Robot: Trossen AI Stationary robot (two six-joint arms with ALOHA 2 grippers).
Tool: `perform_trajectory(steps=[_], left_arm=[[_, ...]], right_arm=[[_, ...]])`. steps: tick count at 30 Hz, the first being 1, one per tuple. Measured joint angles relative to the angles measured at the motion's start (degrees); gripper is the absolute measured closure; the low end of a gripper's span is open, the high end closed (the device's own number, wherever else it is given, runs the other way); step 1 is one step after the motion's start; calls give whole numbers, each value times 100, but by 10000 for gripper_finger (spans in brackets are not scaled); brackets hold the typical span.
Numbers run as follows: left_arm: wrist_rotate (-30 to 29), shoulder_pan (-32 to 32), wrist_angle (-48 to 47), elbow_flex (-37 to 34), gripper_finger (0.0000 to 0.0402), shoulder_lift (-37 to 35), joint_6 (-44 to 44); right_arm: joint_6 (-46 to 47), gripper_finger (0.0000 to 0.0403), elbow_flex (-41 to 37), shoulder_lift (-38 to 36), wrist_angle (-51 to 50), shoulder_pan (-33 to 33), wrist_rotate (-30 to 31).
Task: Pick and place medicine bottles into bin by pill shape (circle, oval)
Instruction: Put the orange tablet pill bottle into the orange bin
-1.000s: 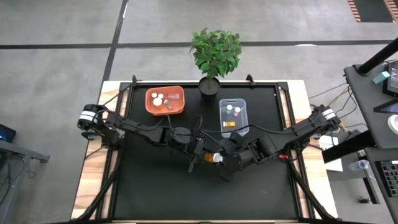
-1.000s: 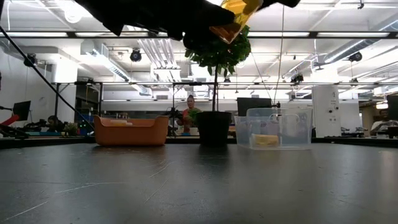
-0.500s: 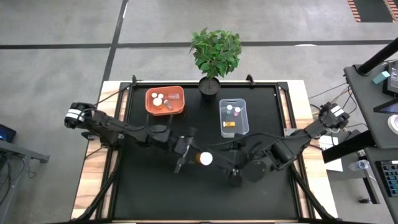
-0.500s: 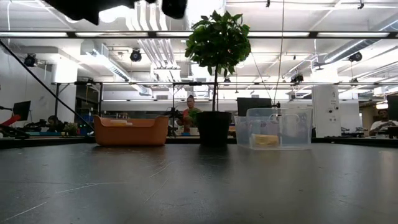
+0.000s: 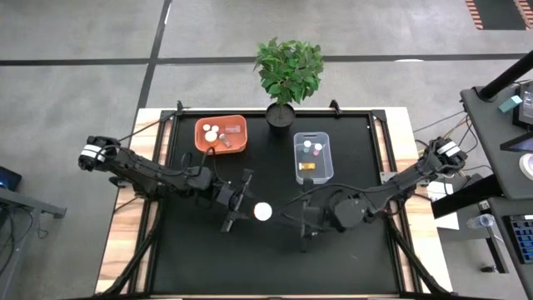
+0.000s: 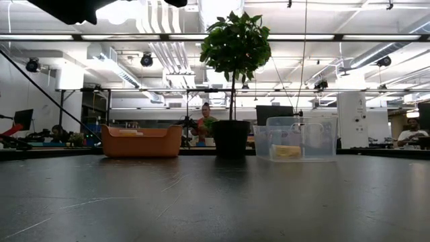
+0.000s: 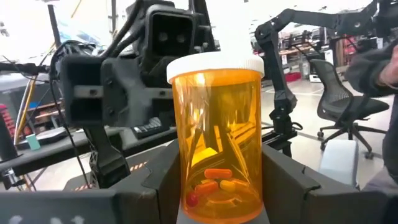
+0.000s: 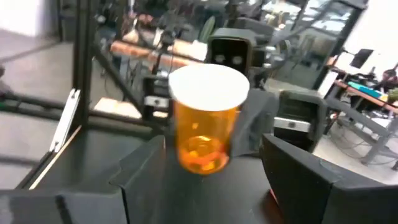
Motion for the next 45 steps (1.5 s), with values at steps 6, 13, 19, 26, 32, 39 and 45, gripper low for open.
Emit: perform_trajectory(steps=[6, 13, 19, 26, 32, 39, 45], left_arm=[[-190, 6, -16, -1, 249, 0, -1], [-352, 13, -18, 0, 249, 2, 1], [-567, 17, -62, -2, 241, 4, 2], [-593, 16, -64, -18, 238, 9, 0], [-604, 17, -55, -57, 236, 9, 7], [-607, 17, -65, -58, 236, 9, 2], [-606, 20, -66, -68, 236, 9, -31]], right_arm=[[32, 160, -763, 0, 1411, -300, -658], [-355, 161, -1156, 198, 2933, -383, -1214], [-354, 163, -1082, 505, 3191, -502, -1167], [-334, 163, -854, 816, 3269, -619, -1143], [-340, 181, -853, 833, 3316, -638, -1077], [-347, 239, -853, 852, 3275, -652, -1039], [-309, 252, -853, 852, 3245, -652, -1031]])
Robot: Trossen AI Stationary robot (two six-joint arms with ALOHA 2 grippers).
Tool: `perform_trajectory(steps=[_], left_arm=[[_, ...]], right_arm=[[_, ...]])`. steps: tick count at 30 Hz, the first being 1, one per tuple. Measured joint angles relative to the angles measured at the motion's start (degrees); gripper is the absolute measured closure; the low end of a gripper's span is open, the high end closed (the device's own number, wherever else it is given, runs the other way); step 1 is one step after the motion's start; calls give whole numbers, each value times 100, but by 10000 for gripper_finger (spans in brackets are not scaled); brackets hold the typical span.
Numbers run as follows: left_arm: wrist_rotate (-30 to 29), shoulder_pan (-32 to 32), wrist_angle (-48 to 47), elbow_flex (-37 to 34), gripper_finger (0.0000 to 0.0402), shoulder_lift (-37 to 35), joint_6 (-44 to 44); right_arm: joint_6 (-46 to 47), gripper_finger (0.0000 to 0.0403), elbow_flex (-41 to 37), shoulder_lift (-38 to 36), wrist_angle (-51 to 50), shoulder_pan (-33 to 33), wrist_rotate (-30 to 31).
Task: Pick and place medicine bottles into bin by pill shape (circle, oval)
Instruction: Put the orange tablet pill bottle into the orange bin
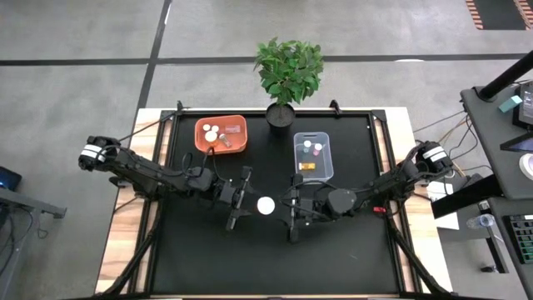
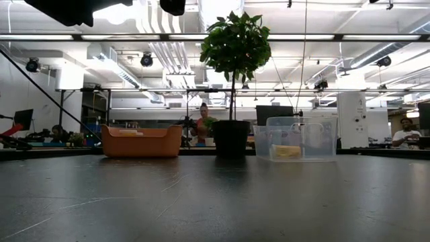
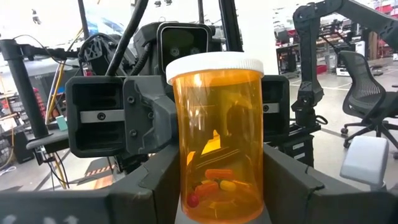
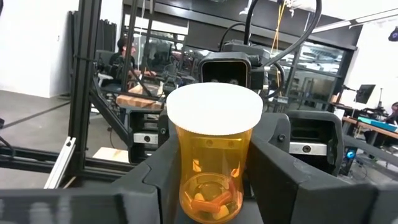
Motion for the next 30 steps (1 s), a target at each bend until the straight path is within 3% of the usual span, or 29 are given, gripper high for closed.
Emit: perform_trajectory(steps=[5, 16, 21, 27, 30], left_arm=[[2, 0, 4, -17, 222, 0, -8], [46, -2, -302, -24, 141, -51, -110], [-91, 9, -1048, -24, 135, -338, 28], [-989, 0, -1974, -15, 135, -820, 33], [-1154, 7, -2067, -52, 135, -814, 6]], right_arm=[[34, 248, 0, 2, -15, 2, 0], [49, 248, 0, -14, -274, 2, 42], [253, 248, 0, -246, -1183, -5, 263], [742, 248, -9, -601, -2913, -125, 350], [1044, 248, -7, -652, -3200, -278, 360]])
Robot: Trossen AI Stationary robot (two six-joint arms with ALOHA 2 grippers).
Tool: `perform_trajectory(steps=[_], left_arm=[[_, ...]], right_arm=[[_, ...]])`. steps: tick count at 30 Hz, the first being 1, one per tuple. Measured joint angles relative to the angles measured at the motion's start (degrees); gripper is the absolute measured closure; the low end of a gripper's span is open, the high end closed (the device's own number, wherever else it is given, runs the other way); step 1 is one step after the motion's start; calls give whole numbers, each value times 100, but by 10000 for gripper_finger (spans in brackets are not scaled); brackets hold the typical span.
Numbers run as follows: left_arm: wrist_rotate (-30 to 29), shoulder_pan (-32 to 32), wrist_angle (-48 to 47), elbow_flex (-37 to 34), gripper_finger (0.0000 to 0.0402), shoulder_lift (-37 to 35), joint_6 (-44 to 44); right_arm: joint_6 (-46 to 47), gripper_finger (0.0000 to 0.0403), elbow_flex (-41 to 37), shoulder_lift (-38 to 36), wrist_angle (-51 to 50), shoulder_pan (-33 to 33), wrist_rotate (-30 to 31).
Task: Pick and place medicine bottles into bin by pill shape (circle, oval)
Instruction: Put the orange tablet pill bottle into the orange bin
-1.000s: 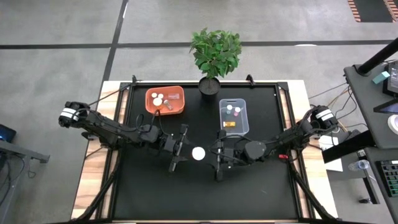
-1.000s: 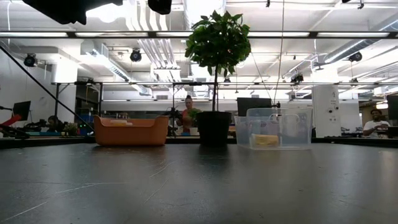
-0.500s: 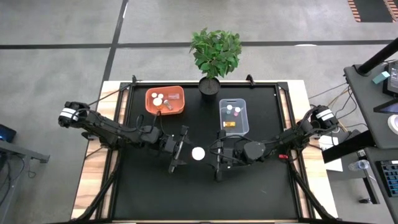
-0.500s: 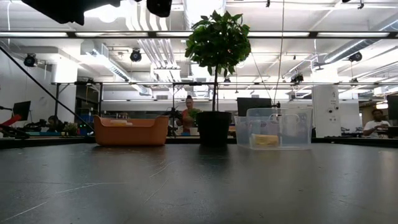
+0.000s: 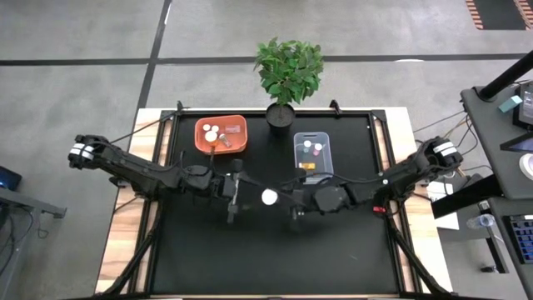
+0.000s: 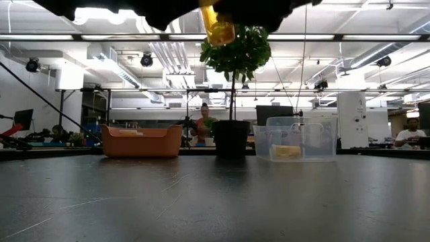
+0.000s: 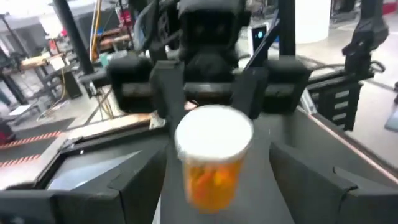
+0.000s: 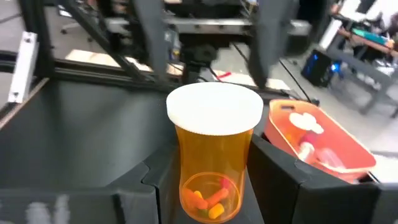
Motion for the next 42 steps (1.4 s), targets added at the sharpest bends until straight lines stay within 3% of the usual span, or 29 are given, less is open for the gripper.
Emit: perform_trajectory(steps=[11, 15, 31, 42], left_arm=[[-213, 50, 937, 19, 135, 583, 187], [-531, 133, 941, 41, 135, 685, 188], [-511, 249, 1120, 52, 135, 996, 190], [-499, 247, 1091, 61, 207, 998, 295]], right_arm=[[401, 248, 1, 130, -223, -273, -4], [401, 248, 1, 132, -216, -273, -6], [433, 248, 3, 132, -221, -273, -4], [500, 248, 5, 132, -221, -282, 18]])
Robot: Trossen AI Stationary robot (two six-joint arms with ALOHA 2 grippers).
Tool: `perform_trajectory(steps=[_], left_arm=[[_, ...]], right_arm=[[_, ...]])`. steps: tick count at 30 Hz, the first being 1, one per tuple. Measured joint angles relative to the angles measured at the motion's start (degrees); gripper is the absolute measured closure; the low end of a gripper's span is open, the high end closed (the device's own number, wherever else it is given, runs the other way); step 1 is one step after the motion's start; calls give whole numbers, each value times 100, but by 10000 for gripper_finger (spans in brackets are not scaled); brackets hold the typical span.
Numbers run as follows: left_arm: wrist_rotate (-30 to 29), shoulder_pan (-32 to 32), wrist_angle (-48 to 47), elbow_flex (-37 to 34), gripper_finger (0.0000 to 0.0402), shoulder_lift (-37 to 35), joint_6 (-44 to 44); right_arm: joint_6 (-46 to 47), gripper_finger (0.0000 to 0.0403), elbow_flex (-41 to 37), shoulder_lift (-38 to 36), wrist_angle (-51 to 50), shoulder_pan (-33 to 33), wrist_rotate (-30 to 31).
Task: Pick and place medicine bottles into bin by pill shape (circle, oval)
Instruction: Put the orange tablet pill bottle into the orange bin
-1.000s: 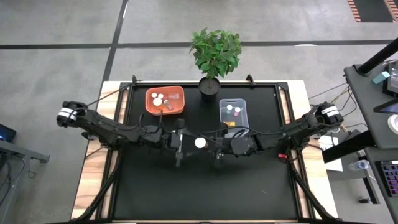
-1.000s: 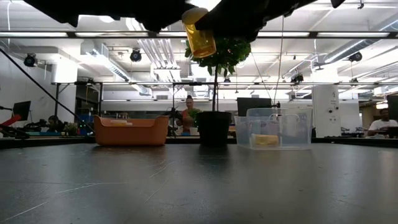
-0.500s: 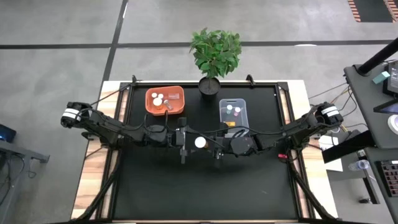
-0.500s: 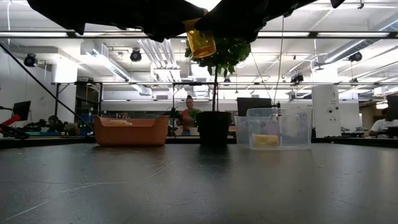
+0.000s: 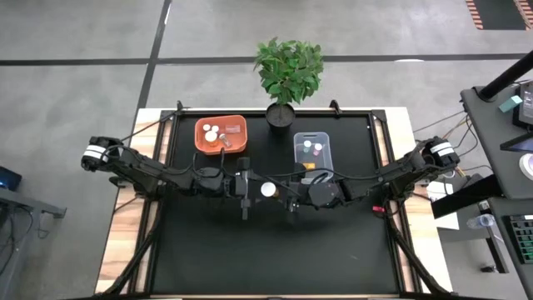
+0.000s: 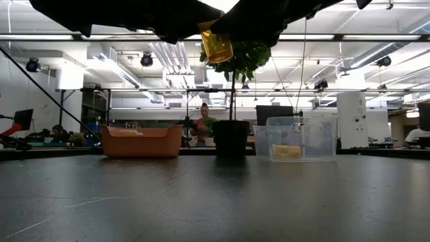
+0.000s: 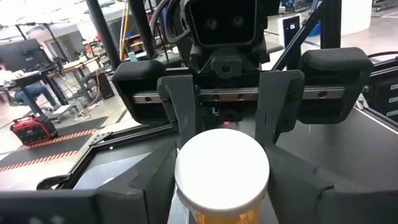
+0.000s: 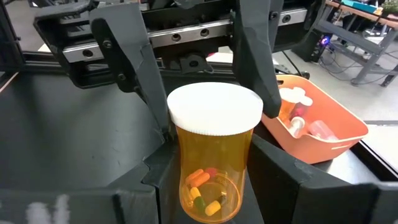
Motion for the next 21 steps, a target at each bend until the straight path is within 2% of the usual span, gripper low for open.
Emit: perform_trajectory(steps=[7, 16, 21], left_arm=[[-6, 0, -8, 0, 208, 0, 3], [-22, 2, -11, 0, 207, 0, 3], [-607, -2, -162, -22, 208, -17, 34]], right_arm=[[48, 242, 0, 0, -2, -19, -13], [35, 187, 0, 0, -2, -17, -19], [35, 151, 4, -31, -189, -35, 39]])
